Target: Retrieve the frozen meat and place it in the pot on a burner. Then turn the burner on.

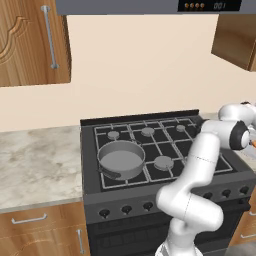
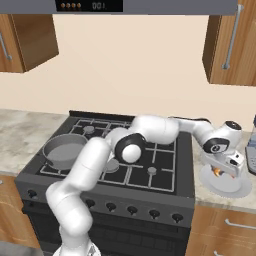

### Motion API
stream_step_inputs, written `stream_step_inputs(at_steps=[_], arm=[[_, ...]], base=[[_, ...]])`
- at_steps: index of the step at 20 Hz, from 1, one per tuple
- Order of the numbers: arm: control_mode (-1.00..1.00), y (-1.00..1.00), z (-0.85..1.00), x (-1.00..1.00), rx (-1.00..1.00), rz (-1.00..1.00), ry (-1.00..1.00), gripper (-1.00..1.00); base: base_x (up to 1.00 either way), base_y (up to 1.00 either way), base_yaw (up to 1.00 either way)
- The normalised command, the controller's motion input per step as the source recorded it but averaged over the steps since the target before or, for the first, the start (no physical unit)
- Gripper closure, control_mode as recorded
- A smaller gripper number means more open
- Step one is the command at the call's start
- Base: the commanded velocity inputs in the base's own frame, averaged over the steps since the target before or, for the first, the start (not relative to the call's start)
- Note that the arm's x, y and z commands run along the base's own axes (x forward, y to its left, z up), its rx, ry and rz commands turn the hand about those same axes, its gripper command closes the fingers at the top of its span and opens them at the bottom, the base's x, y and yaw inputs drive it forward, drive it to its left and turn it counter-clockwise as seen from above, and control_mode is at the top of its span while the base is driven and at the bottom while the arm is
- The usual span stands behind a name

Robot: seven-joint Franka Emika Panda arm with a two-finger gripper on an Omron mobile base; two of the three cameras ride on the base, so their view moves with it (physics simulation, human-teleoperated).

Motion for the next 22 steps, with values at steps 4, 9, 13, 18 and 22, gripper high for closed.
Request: stream_step_inputs(at_steps=[4,9,13,18,22], arm=[[-1.00,0.74,0.48,-0.39,-0.12,0.00,-0.06,1.00],[-1.00,0.87,0.40,-0.62,-0.13,-0.01,-0.05,1.00],[-1.00,0.98,0.51,-0.66,-0.14,-0.01,-0.03,1.00],[-1.00,1.00,0.60,-0.72,-0.15,0.00,-0.10,1.00],[-1.00,0.96,0.85,-0.31,-0.08,0.00,-0.06,1.00]], base=[[0.00,0.00,0.00],[0.00,0.00,0.00],[0.00,0.00,0.00],[0.00,0.00,0.00],[0.00,0.00,0.00]])
